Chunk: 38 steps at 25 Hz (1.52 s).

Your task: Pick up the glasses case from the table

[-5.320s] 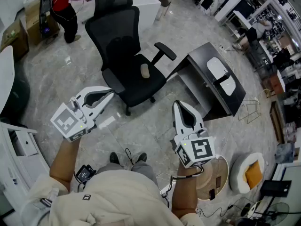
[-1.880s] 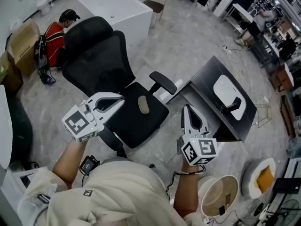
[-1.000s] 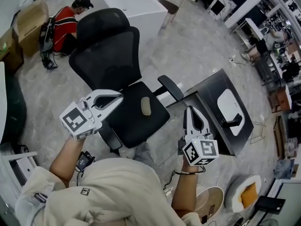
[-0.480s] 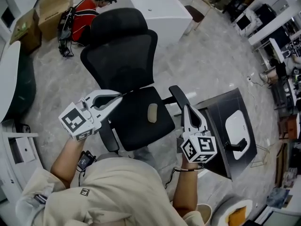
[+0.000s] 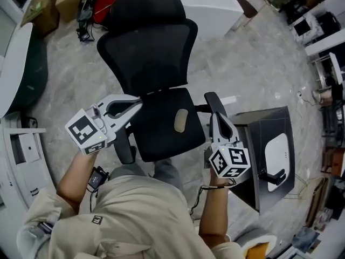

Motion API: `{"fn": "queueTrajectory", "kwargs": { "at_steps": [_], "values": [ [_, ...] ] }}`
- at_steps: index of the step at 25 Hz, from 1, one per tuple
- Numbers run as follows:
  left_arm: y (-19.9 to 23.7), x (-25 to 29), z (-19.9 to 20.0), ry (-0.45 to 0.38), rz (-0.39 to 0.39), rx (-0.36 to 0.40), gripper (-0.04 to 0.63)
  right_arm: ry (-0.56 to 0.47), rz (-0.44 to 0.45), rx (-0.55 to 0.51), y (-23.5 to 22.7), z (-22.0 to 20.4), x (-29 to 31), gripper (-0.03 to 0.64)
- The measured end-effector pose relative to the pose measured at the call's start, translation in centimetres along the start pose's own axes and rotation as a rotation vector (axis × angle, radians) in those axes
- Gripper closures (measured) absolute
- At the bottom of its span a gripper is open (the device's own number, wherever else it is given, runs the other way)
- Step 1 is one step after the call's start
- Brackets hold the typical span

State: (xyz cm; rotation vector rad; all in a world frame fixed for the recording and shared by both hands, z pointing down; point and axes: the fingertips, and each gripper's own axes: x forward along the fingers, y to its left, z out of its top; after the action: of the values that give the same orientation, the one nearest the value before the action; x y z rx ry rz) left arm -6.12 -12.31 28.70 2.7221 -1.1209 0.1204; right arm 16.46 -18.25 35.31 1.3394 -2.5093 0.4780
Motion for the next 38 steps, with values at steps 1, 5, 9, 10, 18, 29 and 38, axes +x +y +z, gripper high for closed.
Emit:
{"fn": "queueTrajectory", "kwargs": {
  "at_steps": [1, 5, 9, 10, 18, 29, 38],
  "values": [
    [0.3, 0.2, -0.5, 0.006, 0.008, -0.008, 0.58, 0.013, 0.01, 0.006, -0.2, -0.6, 0.7, 0.591],
    [1.5, 0.9, -2.2, 0.029, 0.036, -0.033, 0.58, 0.057, 0.041, 0.021, -0.7, -2.6, 3.5, 0.591],
    [2.8, 1.7, -3.9, 0.052, 0.058, -0.059, 0.58, 0.095, 0.056, 0.031, -1.7, -4.6, 6.2, 0.589],
    [3.1, 1.7, -4.4, 0.059, 0.063, -0.067, 0.58, 0.107, 0.059, 0.036, -1.9, -5.2, 6.8, 0.589],
    [4.8, 2.9, -8.4, 0.116, 0.083, -0.119, 0.58, 0.193, 0.064, 0.096, -3.8, -11.0, 11.4, 0.589],
    [6.3, 4.0, -14.2, 0.193, 0.097, -0.197, 0.58, 0.382, 0.036, 0.228, -7.1, -24.0, 17.0, 0.537],
    [7.1, 2.7, -19.0, 0.271, 0.142, -0.233, 0.58, 0.535, 0.01, 0.299, -8.4, -35.6, 20.6, 0.422]
  ]
}}
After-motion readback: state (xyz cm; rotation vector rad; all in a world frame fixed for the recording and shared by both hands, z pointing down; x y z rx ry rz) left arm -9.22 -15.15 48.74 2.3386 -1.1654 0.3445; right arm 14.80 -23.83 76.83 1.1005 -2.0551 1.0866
